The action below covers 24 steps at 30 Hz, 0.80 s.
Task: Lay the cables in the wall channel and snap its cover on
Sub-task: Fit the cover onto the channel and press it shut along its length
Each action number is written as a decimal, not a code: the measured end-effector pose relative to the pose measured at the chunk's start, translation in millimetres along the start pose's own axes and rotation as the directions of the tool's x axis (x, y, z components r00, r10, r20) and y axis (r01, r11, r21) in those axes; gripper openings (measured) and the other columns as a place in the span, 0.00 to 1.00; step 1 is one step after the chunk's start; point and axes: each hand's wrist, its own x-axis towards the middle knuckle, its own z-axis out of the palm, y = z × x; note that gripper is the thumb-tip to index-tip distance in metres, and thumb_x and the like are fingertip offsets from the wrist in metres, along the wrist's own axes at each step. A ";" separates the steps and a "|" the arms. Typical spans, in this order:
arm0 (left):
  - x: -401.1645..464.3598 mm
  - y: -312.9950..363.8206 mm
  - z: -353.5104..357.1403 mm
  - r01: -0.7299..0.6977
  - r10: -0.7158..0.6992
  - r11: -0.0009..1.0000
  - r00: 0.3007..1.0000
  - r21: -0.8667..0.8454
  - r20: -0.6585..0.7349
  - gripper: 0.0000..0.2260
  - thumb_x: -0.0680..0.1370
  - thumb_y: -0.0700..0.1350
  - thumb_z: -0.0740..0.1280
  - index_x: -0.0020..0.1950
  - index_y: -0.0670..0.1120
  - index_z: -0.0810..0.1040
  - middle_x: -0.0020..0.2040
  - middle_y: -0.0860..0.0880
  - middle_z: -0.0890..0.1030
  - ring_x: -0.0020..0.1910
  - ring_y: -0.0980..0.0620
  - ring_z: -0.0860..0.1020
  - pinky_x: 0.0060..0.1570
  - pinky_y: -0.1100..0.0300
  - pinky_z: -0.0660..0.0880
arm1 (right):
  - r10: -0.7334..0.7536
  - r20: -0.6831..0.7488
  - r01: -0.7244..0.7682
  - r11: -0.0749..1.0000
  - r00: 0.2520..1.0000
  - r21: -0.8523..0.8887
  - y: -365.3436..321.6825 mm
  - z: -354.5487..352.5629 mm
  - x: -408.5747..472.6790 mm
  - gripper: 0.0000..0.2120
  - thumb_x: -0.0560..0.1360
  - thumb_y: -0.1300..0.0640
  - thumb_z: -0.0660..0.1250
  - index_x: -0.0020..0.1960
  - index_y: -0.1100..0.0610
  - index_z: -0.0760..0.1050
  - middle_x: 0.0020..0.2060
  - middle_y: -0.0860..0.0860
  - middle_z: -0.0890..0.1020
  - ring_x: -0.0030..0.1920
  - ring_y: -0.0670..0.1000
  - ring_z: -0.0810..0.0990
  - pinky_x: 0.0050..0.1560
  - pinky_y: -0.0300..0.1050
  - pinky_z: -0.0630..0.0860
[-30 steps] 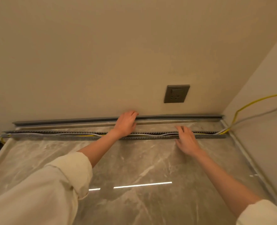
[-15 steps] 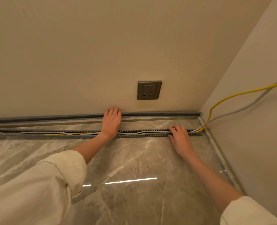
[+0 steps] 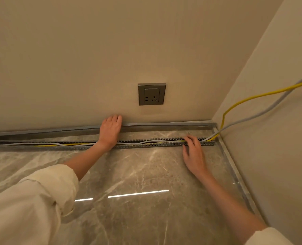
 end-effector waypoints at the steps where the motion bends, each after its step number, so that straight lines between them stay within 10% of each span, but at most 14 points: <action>1: -0.1 -2.3 -2.2 -0.010 0.010 1.000 1.000 -0.014 0.010 0.16 0.65 0.26 0.66 0.47 0.40 0.69 0.41 0.39 0.77 0.41 0.37 0.76 0.35 0.51 0.70 | 0.026 -0.016 -0.025 0.999 1.000 0.034 1.6 -1.2 -1.7 0.16 0.77 0.61 0.62 0.65 0.61 0.71 0.63 0.56 0.72 0.62 0.53 0.73 0.63 0.43 0.69; 8: -12.3 -29.3 -11.3 -0.018 0.019 0.987 1.000 -0.163 0.000 0.11 0.69 0.27 0.60 0.49 0.36 0.67 0.41 0.34 0.76 0.39 0.35 0.74 0.38 0.47 0.68 | 0.329 -0.080 -0.276 0.883 0.941 0.380 -0.3 -17.9 9.9 0.12 0.78 0.57 0.63 0.60 0.60 0.71 0.51 0.55 0.76 0.43 0.51 0.77 0.44 0.40 0.76; 14: -32.3 -36.9 -11.6 -0.154 0.151 0.987 0.986 -0.048 -0.073 0.06 0.74 0.36 0.64 0.49 0.40 0.70 0.40 0.39 0.72 0.38 0.43 0.69 0.36 0.51 0.66 | 0.601 0.214 -0.488 0.338 0.770 0.805 -8.2 -37.0 43.0 0.15 0.77 0.47 0.64 0.52 0.60 0.71 0.26 0.50 0.81 0.22 0.44 0.74 0.19 0.34 0.67; 19: -41.6 -41.5 -15.3 -0.186 0.194 0.979 0.974 0.080 -0.117 0.10 0.69 0.32 0.65 0.46 0.41 0.68 0.35 0.42 0.70 0.33 0.46 0.66 0.32 0.55 0.61 | 0.646 0.390 -0.453 -0.077 0.656 0.888 -11.1 -48.7 48.3 0.10 0.74 0.56 0.70 0.50 0.58 0.71 0.38 0.53 0.78 0.32 0.48 0.75 0.26 0.36 0.73; 24: -39.1 -43.1 -23.4 -0.218 0.237 0.966 0.962 0.140 -0.136 0.06 0.72 0.34 0.56 0.45 0.42 0.68 0.34 0.43 0.70 0.33 0.50 0.60 0.30 0.57 0.58 | 0.644 0.459 -0.467 -0.174 0.612 0.867 -9.8 -48.5 42.1 0.12 0.75 0.61 0.68 0.56 0.61 0.70 0.41 0.55 0.79 0.37 0.49 0.77 0.27 0.36 0.77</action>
